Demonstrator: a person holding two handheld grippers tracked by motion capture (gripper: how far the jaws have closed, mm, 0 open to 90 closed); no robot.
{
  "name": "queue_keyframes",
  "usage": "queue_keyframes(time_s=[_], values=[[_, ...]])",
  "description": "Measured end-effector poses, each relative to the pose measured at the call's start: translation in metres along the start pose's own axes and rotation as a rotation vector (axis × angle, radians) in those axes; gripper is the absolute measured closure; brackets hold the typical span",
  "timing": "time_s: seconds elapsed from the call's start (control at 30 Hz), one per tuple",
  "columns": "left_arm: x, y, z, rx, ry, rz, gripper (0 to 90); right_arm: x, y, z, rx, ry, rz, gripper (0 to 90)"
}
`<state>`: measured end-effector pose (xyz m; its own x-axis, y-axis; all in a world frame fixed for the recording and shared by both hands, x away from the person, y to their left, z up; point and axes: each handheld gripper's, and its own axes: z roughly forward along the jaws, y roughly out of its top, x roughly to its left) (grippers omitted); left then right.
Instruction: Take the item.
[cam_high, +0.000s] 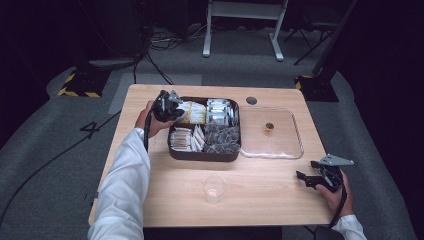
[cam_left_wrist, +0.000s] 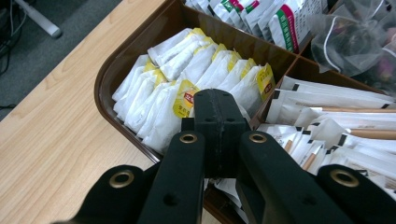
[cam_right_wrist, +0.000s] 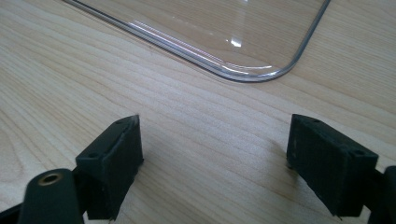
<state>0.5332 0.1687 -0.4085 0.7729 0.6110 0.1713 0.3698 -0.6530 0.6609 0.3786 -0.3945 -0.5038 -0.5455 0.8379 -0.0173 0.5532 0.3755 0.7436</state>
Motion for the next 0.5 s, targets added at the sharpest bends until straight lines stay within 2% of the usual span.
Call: queue_keyframes(time_s=[0.1, 0.13, 0.23, 0.5], values=[[-0.001, -0.001, -0.005, -0.021, -0.005, -0.007, 89.9, 0.000, 0.000, 0.000, 0.000, 0.001, 0.001, 18.5], [0.000, -0.002, -0.010, -0.044, -0.014, -0.018, 89.9, 0.000, 0.000, 0.000, 0.000, 0.001, 0.001, 18.5], [0.000, -0.004, -0.017, -0.074, -0.018, -0.034, 90.0, 0.000, 0.000, 0.000, 0.000, 0.001, 0.001, 18.5], [-0.006, -0.005, -0.034, -0.124, -0.013, -0.028, 90.0, 0.000, 0.000, 0.000, 0.001, 0.002, 0.002, 18.5]])
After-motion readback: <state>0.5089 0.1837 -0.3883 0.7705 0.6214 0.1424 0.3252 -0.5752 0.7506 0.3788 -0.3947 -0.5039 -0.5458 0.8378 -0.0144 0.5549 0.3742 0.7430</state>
